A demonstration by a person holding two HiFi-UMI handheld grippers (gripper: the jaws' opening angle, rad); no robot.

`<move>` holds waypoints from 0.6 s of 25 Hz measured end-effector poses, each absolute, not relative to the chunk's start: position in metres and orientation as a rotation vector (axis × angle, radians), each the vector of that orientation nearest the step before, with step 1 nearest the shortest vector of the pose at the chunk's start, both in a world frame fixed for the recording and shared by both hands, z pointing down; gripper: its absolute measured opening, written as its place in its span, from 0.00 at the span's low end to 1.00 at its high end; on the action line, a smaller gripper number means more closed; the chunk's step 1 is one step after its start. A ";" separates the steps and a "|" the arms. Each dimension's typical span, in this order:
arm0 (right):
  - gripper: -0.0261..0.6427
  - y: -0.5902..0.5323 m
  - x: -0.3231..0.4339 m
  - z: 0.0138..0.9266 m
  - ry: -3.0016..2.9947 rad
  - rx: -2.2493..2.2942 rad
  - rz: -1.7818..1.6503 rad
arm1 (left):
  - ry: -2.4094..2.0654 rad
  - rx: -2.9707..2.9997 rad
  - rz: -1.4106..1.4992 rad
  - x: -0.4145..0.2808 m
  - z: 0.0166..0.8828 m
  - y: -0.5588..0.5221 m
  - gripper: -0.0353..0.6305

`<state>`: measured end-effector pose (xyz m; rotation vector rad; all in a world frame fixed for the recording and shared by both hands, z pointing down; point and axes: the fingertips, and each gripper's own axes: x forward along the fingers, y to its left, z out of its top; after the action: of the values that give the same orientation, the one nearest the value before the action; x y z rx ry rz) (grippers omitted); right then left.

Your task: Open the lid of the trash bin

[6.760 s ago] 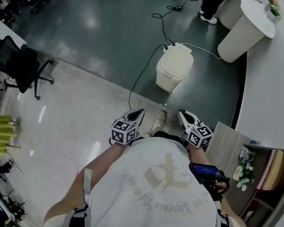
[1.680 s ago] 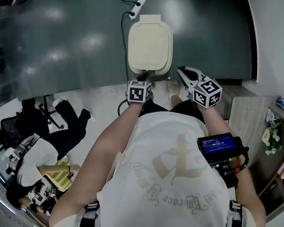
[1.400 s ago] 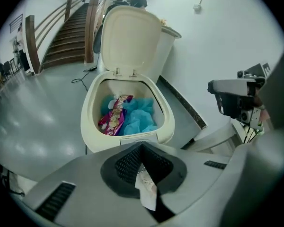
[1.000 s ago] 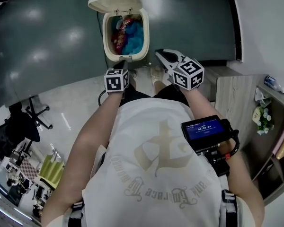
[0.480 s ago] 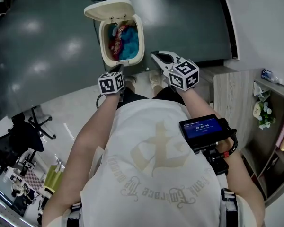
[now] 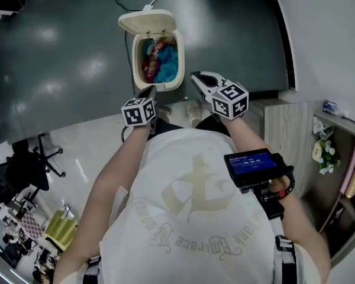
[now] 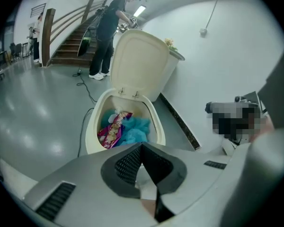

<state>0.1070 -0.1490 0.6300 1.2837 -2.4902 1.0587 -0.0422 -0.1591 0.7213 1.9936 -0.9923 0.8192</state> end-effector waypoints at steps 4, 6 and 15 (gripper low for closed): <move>0.05 -0.152 0.099 0.617 -2.522 1.242 1.025 | -1.020 2.040 0.764 -0.043 0.695 -0.159 0.07; 0.05 -0.155 0.094 0.612 -2.541 1.212 1.003 | -1.036 2.066 0.739 -0.044 0.684 -0.159 0.07; 0.05 -0.167 0.073 0.583 -2.620 1.106 0.936 | -1.109 2.162 0.628 -0.058 0.630 -0.156 0.07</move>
<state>0.0733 -0.1672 0.5827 1.1056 -2.6204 0.9359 -0.0583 -0.1564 0.6299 2.1616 -1.1094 0.6280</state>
